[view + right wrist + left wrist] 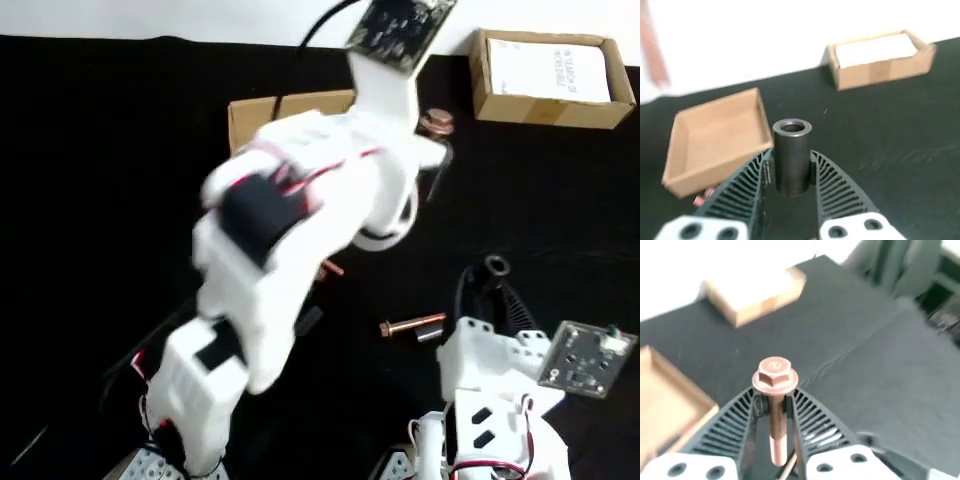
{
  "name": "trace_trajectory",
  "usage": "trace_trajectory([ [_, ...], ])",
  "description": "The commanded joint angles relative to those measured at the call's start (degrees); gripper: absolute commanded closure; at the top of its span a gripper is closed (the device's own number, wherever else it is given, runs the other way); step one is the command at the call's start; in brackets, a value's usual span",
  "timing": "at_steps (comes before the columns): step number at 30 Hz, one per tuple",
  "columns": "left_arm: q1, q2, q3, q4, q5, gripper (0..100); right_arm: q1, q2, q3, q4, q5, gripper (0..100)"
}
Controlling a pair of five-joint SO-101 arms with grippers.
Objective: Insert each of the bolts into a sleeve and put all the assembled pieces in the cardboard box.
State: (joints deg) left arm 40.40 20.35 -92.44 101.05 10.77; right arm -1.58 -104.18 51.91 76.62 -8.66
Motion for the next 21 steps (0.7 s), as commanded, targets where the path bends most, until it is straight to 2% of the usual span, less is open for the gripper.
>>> trace_trajectory([
  [1,1.63,-7.08,-2.07,0.18,-1.49,99,-2.86,0.04,-2.51,2.77,-0.53,99.2],
  [6,1.63,-11.3,-2.07,0.7,-1.58,99,-11.65,0.04,-2.51,8.92,-0.62,99.2],
  [11,1.63,-18.86,0.57,0.7,-1.85,99,-12.79,-0.04,-2.15,8.84,-0.62,99.2],
  [14,1.71,-27.47,11.56,0.7,-4.75,99,-12.88,0.04,-1.63,8.84,-0.62,99.2],
  [21,1.45,-50.24,50.59,-1.32,-5.19,99,-12.97,0.04,1.98,6.73,-0.35,99.2],
])
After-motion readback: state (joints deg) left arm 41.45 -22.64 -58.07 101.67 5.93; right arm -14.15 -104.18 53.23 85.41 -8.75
